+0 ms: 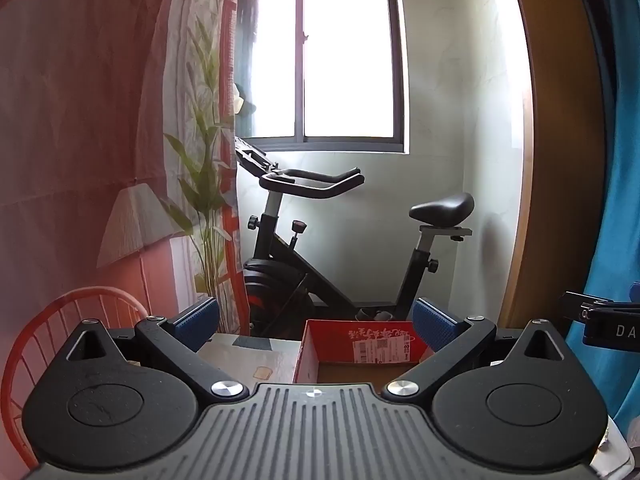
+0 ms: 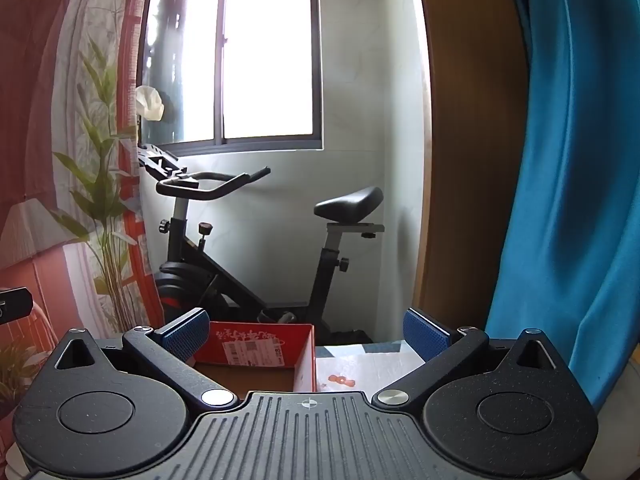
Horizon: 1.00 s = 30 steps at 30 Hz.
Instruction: Organize soft objects
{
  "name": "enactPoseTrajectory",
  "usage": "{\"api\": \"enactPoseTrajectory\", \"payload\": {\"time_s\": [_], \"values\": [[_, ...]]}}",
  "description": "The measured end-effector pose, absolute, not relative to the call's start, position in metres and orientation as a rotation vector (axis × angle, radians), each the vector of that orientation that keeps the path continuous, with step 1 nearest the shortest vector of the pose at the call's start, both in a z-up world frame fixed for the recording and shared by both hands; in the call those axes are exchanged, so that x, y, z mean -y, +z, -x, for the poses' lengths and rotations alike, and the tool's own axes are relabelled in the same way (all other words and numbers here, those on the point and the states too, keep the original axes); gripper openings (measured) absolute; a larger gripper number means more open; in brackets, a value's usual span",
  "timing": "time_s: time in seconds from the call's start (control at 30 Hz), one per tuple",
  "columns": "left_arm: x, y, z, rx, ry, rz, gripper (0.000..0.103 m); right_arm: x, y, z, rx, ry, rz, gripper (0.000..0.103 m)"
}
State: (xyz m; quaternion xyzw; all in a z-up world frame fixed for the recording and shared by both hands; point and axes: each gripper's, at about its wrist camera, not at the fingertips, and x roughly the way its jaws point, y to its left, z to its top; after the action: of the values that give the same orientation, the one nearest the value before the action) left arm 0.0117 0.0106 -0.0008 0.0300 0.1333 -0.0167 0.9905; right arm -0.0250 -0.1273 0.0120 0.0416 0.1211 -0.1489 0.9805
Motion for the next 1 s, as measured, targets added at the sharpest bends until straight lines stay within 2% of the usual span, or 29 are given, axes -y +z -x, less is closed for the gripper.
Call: {"api": "enactPoseTrajectory", "payload": {"time_s": [1.0], "values": [[-0.0062, 0.0004, -0.0077, -0.257, -0.03, -0.066, 0.103, 0.127, 0.0119, 0.0256, -0.243, -0.3, -0.082, 0.103]]}}
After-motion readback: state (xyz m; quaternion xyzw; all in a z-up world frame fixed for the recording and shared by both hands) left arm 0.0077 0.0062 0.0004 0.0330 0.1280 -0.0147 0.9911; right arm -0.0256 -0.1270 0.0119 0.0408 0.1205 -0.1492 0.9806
